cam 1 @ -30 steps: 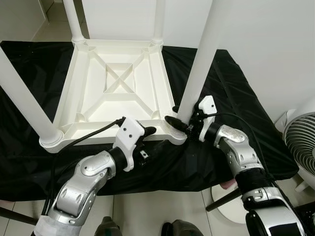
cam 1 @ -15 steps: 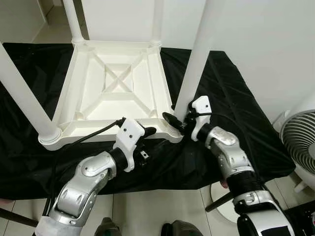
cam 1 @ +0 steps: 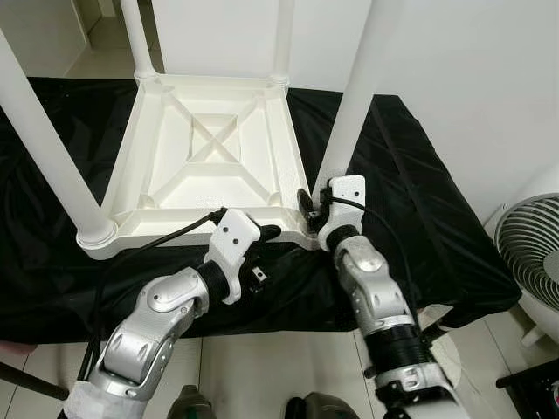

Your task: Building children table

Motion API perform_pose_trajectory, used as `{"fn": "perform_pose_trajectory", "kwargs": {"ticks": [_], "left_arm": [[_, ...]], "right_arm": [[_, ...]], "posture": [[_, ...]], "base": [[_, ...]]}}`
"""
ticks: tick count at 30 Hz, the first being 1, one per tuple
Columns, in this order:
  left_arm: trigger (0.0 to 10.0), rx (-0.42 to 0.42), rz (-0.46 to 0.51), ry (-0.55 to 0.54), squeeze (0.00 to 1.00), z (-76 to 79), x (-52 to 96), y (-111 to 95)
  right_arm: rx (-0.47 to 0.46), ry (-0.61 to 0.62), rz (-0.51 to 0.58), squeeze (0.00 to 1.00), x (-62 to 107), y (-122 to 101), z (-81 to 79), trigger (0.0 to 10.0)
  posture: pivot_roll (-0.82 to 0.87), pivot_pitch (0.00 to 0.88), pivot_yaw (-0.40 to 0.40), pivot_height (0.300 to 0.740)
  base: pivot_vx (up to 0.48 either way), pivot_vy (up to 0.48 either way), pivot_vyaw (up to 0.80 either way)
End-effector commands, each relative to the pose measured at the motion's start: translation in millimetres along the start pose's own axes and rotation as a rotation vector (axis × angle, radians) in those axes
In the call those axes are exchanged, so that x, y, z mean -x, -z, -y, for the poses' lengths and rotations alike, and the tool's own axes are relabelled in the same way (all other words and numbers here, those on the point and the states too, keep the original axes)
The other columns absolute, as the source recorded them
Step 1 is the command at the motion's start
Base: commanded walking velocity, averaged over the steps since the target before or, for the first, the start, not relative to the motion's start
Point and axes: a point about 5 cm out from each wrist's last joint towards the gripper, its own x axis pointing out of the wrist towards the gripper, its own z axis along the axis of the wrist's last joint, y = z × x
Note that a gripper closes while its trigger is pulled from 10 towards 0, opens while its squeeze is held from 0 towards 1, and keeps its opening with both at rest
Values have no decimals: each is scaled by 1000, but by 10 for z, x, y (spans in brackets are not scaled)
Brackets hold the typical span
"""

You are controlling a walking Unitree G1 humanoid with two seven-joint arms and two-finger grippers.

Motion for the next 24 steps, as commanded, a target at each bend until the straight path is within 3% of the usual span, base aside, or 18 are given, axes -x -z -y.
{"fn": "perform_pose_trajectory", "kwargs": {"ticks": [1,2,3,6,7,15,16,17,18,19,22,24], "left_arm": [[10000,-7,-13,-17,0,-3,-33,16],[10000,-7,-13,-17,0,-3,-33,16],[10000,-6,-12,-16,0,-1,-36,14],[10000,-7,-11,-15,0,-3,-41,14],[10000,-8,-11,-13,0,-5,-43,14],[10000,-9,-14,-11,0,-17,-50,17],[10000,-8,-15,-9,0,-16,-49,21],[10000,-9,-17,-5,0,-13,-43,26],[10000,-9,-17,-5,0,-13,-43,26],[10000,-9,-19,-2,0,-10,-38,34],[10000,-9,-19,-2,0,-10,-38,34],[10000,-10,-22,5,0,-9,-40,38]], "right_arm": [[-33,16,-31,0,29,57,57,1490],[-33,16,-31,0,29,57,57,1490],[-23,7,-23,0,28,37,69,10000],[-25,-15,-12,0,26,15,77,10000],[-25,-38,3,1000,26,-9,88,10000],[-46,-112,44,1000,56,-89,188,10000],[-33,-163,52,949,74,-107,229,10000],[6,-240,65,0,105,-130,274,10000],[6,-240,65,0,105,-130,274,10000],[34,-318,61,0,137,-138,306,10000],[34,-318,61,0,137,-138,306,10000],[93,-496,41,0,194,-140,362,10000]], "posture": [[27,0,-63,740],[27,0,-63,740],[26,0,-63,740],[27,0,-65,740],[27,0,-65,740],[28,0,-60,740],[26,0,-57,740],[24,0,-55,740],[24,0,-55,740],[21,0,-52,740],[21,0,-52,740],[15,0,-43,740]], "base": [[0,0,0],[0,0,0],[0,0,0],[0,0,0],[0,0,0],[0,0,0],[0,0,0],[0,0,0],[0,0,0],[0,0,0],[0,0,0],[0,0,0]]}}
